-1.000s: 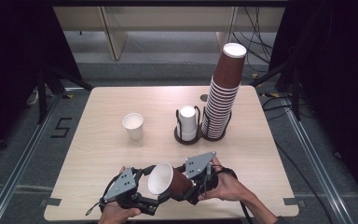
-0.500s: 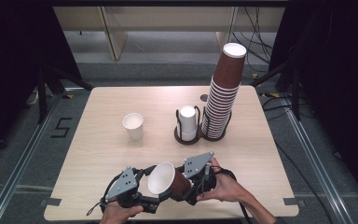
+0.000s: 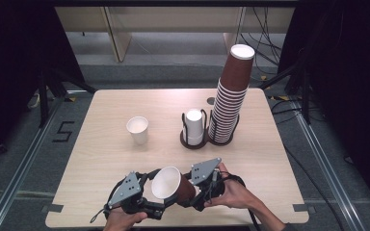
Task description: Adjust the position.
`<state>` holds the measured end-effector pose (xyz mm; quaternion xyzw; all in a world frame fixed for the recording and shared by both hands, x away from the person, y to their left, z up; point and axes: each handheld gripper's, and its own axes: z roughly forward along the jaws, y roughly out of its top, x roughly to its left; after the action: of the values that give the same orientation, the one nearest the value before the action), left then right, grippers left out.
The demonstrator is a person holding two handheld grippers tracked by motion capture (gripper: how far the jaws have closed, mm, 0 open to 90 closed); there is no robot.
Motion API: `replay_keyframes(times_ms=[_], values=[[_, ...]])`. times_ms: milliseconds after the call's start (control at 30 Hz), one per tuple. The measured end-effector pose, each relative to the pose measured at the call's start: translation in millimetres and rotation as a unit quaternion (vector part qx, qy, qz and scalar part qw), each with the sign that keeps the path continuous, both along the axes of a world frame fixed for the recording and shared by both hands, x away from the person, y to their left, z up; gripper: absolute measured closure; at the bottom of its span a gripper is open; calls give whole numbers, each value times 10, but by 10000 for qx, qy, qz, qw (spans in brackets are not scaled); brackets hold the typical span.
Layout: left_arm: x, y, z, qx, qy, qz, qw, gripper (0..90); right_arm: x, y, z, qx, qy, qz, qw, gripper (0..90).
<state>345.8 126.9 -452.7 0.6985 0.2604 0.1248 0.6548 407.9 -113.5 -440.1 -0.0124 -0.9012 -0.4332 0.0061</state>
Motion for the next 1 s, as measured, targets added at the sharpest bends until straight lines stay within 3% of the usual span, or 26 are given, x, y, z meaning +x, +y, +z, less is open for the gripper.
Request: replay_keyframes(times_ms=[100, 467, 533, 567, 700, 800, 867, 933, 1000], values=[[-5, -4, 1, -55, -21, 5, 10000, 67, 0, 3, -7, 63, 48, 17, 10000, 233], [-12, 9, 34, 179, -113, 15, 9998, 124, 11, 4, -40, 5, 165, -109, 9998, 182], [1, 10, 35, 92, -149, 24, 9998, 126, 11, -11, -34, -29, 174, -132, 9998, 155], [-5, 29, 54, 220, -99, 84, 9997, 127, 9, -18, -30, -55, 179, -157, 9997, 160], [2, 62, 83, 298, -101, 191, 9993, 126, 26, -101, -14, -140, 127, -299, 9994, 157], [27, 127, 124, 712, -151, 475, 9962, 126, 22, -191, 1, -126, 105, -409, 9990, 163], [49, 154, 131, 838, -70, 553, 9949, 125, 24, -254, 4, -173, 75, -555, 9983, 167], [62, 182, 126, 822, -2, 616, 9947, 125, 30, -320, -4, -176, 98, -658, 9976, 179], [74, 206, 122, 1023, 19, 727, 9921, 125, 20, -368, -2, -215, 78, -772, 9968, 189]])
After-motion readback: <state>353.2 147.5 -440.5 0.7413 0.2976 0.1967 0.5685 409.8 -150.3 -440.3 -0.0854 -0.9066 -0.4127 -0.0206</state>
